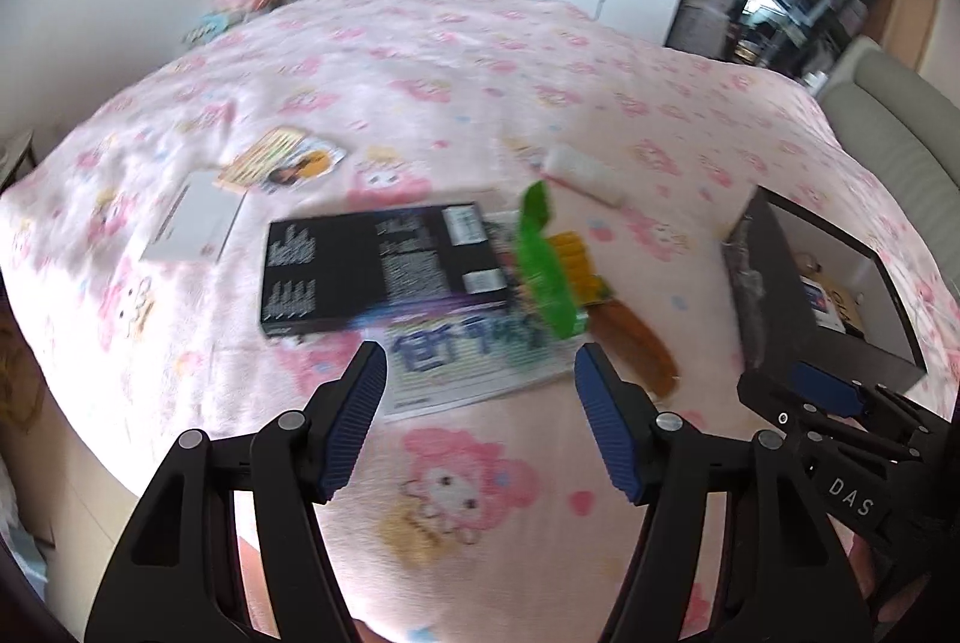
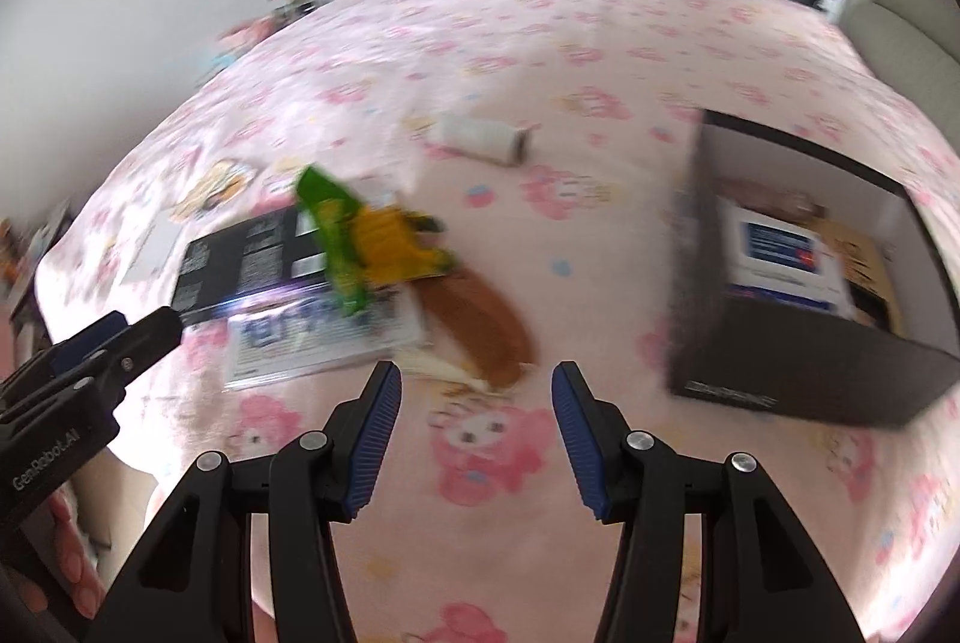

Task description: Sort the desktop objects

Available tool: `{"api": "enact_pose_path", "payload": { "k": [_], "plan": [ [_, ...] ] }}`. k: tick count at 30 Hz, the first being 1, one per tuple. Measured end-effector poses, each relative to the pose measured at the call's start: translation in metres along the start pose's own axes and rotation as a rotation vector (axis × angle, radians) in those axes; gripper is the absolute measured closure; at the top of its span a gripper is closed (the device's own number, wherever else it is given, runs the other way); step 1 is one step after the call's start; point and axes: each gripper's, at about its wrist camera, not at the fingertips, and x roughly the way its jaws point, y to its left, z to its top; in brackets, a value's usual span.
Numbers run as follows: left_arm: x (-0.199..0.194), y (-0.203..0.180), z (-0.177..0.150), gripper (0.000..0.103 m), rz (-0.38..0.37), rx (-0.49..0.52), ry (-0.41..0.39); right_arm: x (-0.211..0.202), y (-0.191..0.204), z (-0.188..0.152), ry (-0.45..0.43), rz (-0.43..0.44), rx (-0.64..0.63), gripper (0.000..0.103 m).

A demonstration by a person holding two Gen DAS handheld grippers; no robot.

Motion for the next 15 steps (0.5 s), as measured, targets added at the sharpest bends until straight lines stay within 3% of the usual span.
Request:
{"api": "enact_pose_path", "payload": {
  "k": [8,15],
  "plan": [
    [0.025,0.033,-0.008,0.044,0.015,-0.062,0.054,0.035,0.038,0.008,0.049,0.064,-0.089,0.055],
    [0.045,0.036,0.009,0.045,-0.048,-0.099,0.069,0.058,0.061,0.027,0.031,0.111,-0.143,0.054]
  ]
}}
